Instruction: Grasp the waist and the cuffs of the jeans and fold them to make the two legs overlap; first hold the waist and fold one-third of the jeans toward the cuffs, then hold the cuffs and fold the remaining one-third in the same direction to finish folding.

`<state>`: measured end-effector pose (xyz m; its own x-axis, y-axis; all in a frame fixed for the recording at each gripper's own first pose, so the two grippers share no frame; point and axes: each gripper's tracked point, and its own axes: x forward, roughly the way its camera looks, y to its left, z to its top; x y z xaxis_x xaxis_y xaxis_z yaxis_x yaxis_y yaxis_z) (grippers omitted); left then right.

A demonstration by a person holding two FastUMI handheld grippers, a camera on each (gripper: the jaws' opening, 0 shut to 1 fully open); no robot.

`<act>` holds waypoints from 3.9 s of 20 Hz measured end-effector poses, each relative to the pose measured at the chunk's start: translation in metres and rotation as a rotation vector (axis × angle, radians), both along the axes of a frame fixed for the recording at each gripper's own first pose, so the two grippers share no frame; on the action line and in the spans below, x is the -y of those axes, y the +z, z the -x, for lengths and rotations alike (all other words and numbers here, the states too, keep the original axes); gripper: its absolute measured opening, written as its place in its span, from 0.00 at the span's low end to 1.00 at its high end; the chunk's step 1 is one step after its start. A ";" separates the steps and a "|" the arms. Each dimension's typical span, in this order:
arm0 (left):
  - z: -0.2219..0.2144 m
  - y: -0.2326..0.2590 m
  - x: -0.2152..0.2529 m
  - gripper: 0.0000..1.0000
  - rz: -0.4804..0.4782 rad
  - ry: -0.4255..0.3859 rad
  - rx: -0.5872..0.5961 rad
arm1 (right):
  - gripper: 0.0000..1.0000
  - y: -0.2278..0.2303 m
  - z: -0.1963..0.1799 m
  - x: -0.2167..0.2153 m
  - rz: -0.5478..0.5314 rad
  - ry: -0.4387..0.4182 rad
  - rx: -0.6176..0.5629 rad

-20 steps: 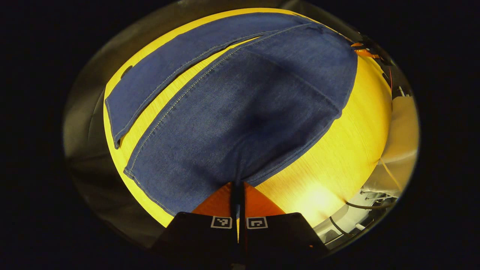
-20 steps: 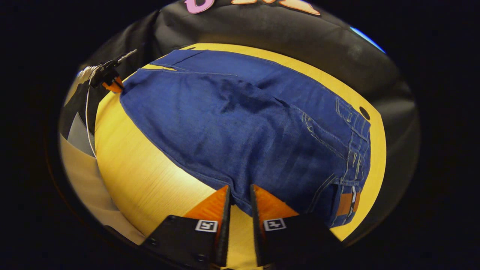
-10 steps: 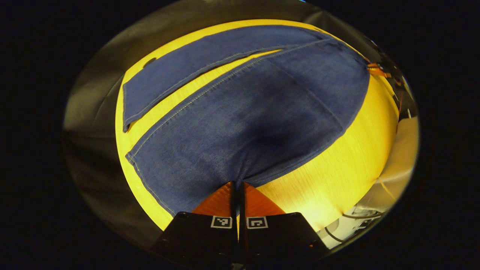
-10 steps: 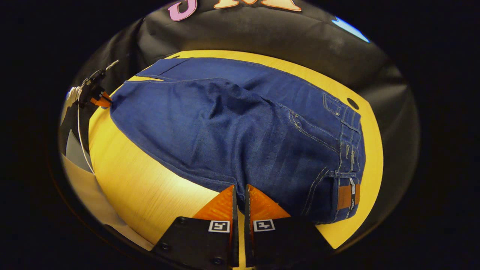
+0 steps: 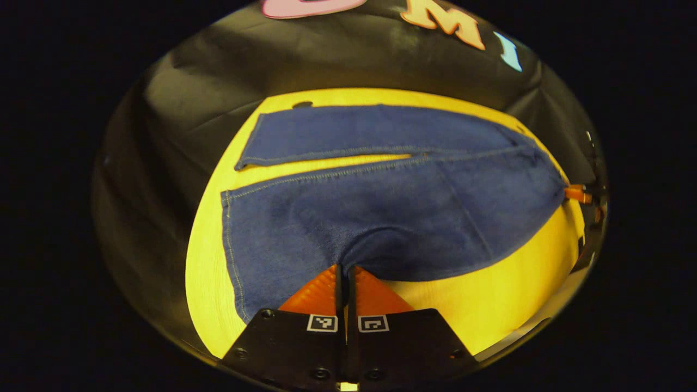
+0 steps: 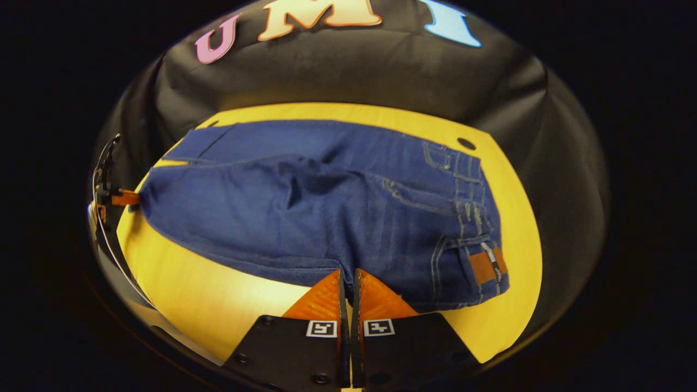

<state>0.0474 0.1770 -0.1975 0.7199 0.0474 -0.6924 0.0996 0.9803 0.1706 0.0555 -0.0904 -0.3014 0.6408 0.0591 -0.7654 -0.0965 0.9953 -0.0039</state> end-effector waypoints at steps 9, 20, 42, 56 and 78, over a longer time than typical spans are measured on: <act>-0.114 0.117 0.019 0.00 -0.090 -0.005 0.237 | 0.00 0.080 -0.100 -0.001 -0.012 -0.128 0.264; -0.275 0.110 0.014 0.00 -0.291 0.069 0.325 | 0.00 0.053 -0.264 0.000 -0.026 -0.253 0.391; -0.202 0.113 0.174 0.95 -0.197 -0.104 0.410 | 0.95 0.047 -0.213 0.111 -0.121 -0.405 0.288; -0.080 0.092 0.278 0.96 0.046 -0.090 0.391 | 0.96 -0.031 -0.166 0.211 -0.158 -0.487 0.117; -0.047 0.102 0.300 0.94 0.069 -0.016 0.424 | 0.19 -0.047 -0.169 0.196 -0.289 -0.486 0.185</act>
